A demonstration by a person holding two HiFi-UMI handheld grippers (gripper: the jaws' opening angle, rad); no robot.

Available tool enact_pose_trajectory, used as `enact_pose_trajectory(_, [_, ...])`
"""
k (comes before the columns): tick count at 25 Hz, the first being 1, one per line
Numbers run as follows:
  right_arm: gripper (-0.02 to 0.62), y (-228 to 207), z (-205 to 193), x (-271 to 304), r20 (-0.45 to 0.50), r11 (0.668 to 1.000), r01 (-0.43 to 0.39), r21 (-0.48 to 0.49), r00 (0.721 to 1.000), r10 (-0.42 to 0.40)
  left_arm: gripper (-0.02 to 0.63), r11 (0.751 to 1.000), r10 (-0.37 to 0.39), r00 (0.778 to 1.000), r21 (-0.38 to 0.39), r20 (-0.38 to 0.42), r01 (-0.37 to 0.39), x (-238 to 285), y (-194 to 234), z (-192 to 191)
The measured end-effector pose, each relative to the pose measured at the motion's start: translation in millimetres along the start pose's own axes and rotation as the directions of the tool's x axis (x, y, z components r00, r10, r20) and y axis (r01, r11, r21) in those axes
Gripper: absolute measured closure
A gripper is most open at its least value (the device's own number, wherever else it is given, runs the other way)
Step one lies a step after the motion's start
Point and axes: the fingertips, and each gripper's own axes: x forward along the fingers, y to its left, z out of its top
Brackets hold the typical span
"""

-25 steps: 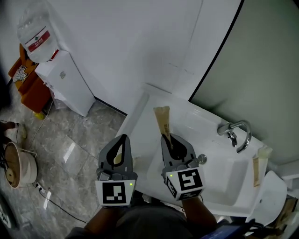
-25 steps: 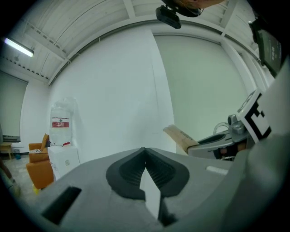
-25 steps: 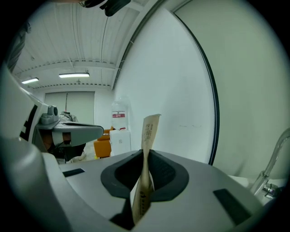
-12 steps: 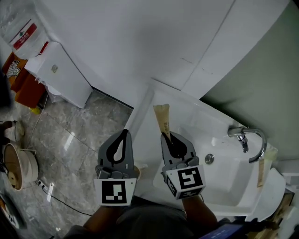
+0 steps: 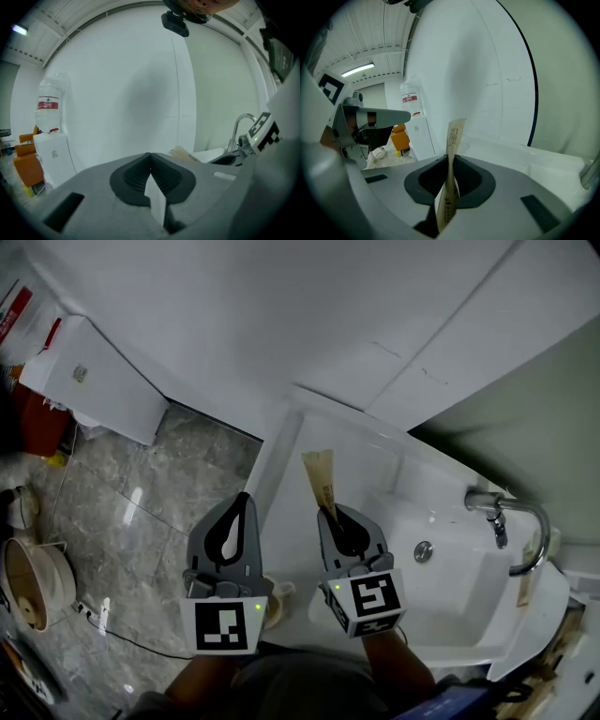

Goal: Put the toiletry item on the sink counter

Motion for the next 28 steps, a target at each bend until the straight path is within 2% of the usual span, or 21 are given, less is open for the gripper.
enact_pose_trajectory(7, [0.554,-10,-20,17,-0.058,1.000,0.012,0.029,0.998,-0.010,0.595,1.000,-0.013,0.999,-0.025,-0.039,0.012,20,1,-16])
enact_pose_trajectory(13, [0.554,-4,-22,30,-0.074,0.997,-0.019,0.075,0.997,0.025,0.595,0.999,-0.015,0.998,-0.033,-0.061,0.013,26,4,-23])
enact_pose_trajectory(18, [0.554,-7,-39,37,-0.109,0.998,-0.011,0.054,0.994,0.016,0.595,0.999,-0.010,0.997,-0.042,-0.070,0.007,31,10,-28])
enact_pose_trajectory(28, [0.554,-7,-46,51,-0.152,0.998,-0.013,0.054,0.988,0.021,0.595,0.998,-0.020,0.996,-0.061,-0.087,0.014,41,13,-37])
